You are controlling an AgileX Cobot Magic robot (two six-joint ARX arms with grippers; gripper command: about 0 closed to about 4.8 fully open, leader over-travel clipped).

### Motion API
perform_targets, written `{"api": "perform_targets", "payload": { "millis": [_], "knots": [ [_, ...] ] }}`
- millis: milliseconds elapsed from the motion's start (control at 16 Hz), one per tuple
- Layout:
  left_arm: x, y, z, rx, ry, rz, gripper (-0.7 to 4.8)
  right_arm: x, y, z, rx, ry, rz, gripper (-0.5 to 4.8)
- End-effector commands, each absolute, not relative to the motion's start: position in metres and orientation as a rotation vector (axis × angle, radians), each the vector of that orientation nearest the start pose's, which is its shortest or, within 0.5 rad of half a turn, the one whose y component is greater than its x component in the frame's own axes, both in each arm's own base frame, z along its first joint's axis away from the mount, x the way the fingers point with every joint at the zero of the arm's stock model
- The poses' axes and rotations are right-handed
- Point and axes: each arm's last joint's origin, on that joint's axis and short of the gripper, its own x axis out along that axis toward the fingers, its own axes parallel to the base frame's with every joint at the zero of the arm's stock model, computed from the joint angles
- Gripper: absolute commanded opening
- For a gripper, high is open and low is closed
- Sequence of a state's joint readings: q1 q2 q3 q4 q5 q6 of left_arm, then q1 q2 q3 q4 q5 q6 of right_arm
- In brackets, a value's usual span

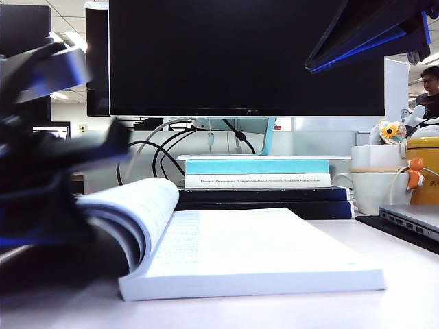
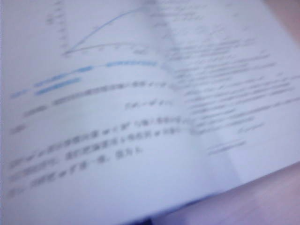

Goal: Close the book.

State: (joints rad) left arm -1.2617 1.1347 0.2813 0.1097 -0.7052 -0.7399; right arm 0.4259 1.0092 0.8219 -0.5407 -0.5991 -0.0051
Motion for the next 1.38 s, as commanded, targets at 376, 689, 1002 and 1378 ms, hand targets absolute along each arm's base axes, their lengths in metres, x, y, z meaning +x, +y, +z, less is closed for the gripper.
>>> {"api": "perform_targets", "payload": {
  "millis": [376, 689, 1002, 1378],
  "knots": [
    [0.119, -0.178, 0.180, -0.064, 0.413, -0.709, -0.06, 0.174, 0.097, 0.280, 0.062, 0.757, 0.985, -0.01],
    [0.124, -0.181, 0.198, 0.059, 0.385, -0.849, -0.06, 0.174, 0.092, 0.278, -0.009, 0.775, 0.810, -0.01],
    [0.137, -0.124, 0.240, 0.052, 0.172, -0.600, -0.06, 0.172, 0.089, 0.281, -0.052, 0.739, 0.762, -0.01],
    [0.129, -0.053, 0.264, -0.022, 0.065, -0.411, -0.06, 0.145, 0.071, 0.313, -0.069, 0.378, 0.611, -0.01]
  ]
}}
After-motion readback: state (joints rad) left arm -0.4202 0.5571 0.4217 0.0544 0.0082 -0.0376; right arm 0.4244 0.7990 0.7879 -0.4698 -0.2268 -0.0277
